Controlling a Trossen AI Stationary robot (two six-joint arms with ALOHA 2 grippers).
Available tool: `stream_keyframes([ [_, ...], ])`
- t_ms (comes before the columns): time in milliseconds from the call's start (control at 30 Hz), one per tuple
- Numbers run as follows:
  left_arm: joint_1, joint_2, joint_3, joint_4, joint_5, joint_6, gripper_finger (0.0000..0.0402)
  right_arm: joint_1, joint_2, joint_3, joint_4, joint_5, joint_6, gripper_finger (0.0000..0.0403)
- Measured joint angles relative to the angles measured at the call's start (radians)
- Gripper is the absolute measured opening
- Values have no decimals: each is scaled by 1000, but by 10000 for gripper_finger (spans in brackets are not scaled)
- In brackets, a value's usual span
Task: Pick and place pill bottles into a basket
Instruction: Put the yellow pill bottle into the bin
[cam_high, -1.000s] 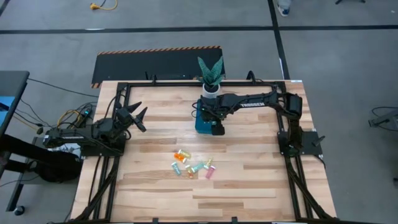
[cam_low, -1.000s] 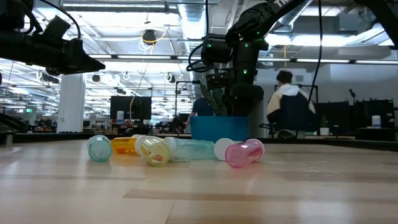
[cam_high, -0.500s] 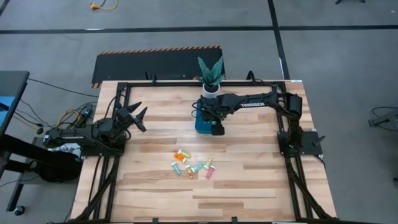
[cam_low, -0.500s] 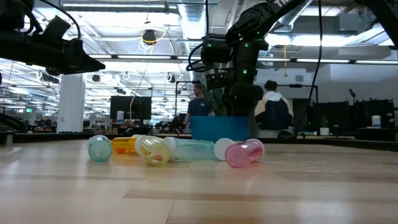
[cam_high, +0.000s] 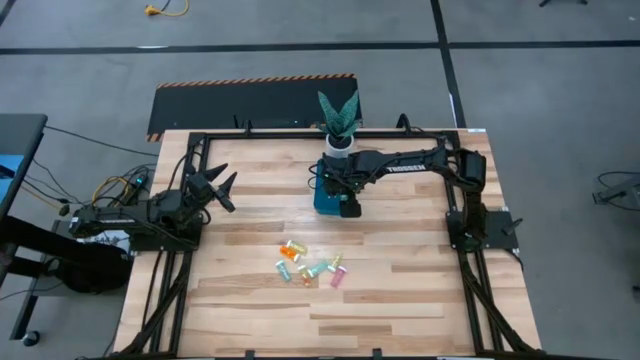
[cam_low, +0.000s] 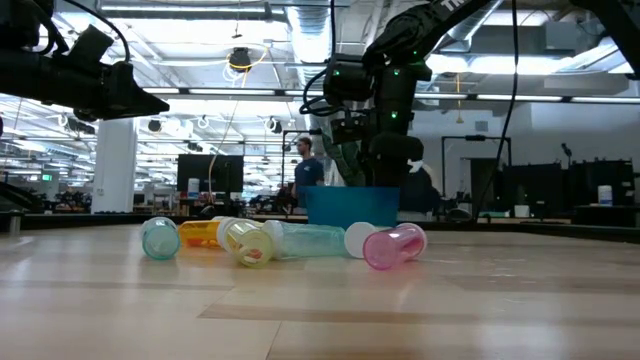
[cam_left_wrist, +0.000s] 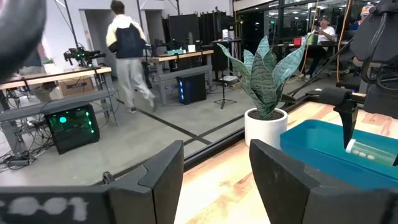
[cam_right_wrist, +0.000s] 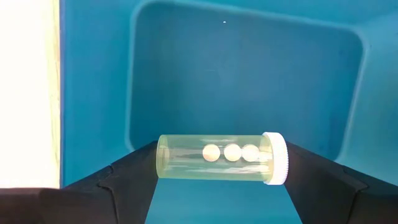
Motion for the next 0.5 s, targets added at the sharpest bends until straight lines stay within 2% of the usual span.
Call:
stream_keyframes([
  [500,0,0,0,0,0,0,175,10,0,0,8,5,1,306],
])
